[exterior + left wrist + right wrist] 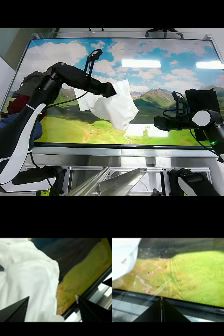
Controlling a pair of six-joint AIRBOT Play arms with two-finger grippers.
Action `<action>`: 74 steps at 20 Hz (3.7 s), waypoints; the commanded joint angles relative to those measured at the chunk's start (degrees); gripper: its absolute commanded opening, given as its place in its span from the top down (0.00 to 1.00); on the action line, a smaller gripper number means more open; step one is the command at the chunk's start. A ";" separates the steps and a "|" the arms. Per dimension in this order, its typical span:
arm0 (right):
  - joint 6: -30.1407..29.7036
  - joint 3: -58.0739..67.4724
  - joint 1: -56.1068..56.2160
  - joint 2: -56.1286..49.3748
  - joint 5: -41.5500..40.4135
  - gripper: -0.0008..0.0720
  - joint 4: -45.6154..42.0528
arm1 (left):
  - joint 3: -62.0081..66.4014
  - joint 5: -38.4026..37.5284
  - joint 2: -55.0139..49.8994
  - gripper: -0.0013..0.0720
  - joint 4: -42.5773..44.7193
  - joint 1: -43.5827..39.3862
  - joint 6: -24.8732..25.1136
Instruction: Fold the shirts.
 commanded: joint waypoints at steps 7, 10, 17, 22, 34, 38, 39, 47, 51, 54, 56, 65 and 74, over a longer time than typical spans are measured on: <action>0.00 -0.02 0.00 -0.02 0.00 0.96 0.04 | -16.04 8.83 12.68 0.04 8.55 12.48 -3.87; -0.02 -0.02 0.00 -0.04 -0.42 0.96 1.29 | -31.58 -1.66 18.91 0.04 7.87 19.02 -3.65; -10.25 -0.02 0.00 -6.73 -11.26 0.49 8.92 | -40.13 -9.64 10.91 0.04 -4.55 32.76 10.10; -23.34 0.09 0.00 -19.28 -19.43 0.23 23.02 | -32.06 -9.53 -0.63 0.04 -5.11 30.71 13.38; -44.19 3.30 1.18 -36.11 -18.32 0.23 48.70 | -13.60 -7.54 -18.40 0.59 -5.07 24.06 13.55; -46.38 5.73 2.32 -36.74 -16.68 0.65 49.24 | -10.69 -5.49 -18.18 0.96 -5.01 23.82 13.53; -47.28 6.84 1.86 -36.52 -14.25 0.77 49.24 | -9.31 -3.13 -18.01 0.96 -5.01 24.26 13.53; -45.46 21.62 -12.57 -22.10 6.29 0.96 48.65 | -2.95 3.13 3.63 0.96 -4.46 34.91 10.88; -43.89 31.19 -18.38 -12.70 10.25 0.96 48.83 | 1.27 4.68 16.83 0.97 -4.48 36.83 10.67; -43.91 33.03 -18.45 -7.37 10.40 0.96 48.63 | 2.49 4.94 24.17 0.97 -3.32 35.60 10.60; -43.89 33.03 -18.56 -5.25 10.40 0.96 46.12 | 0.48 4.94 28.24 0.97 0.63 35.67 9.01; -44.78 28.09 -15.61 -12.63 16.87 0.95 34.51 | -27.61 -0.66 36.35 0.96 3.04 28.20 8.15; -45.55 24.68 -12.24 -33.22 -0.31 0.47 32.87 | -36.89 -19.63 19.30 0.96 3.61 20.65 9.60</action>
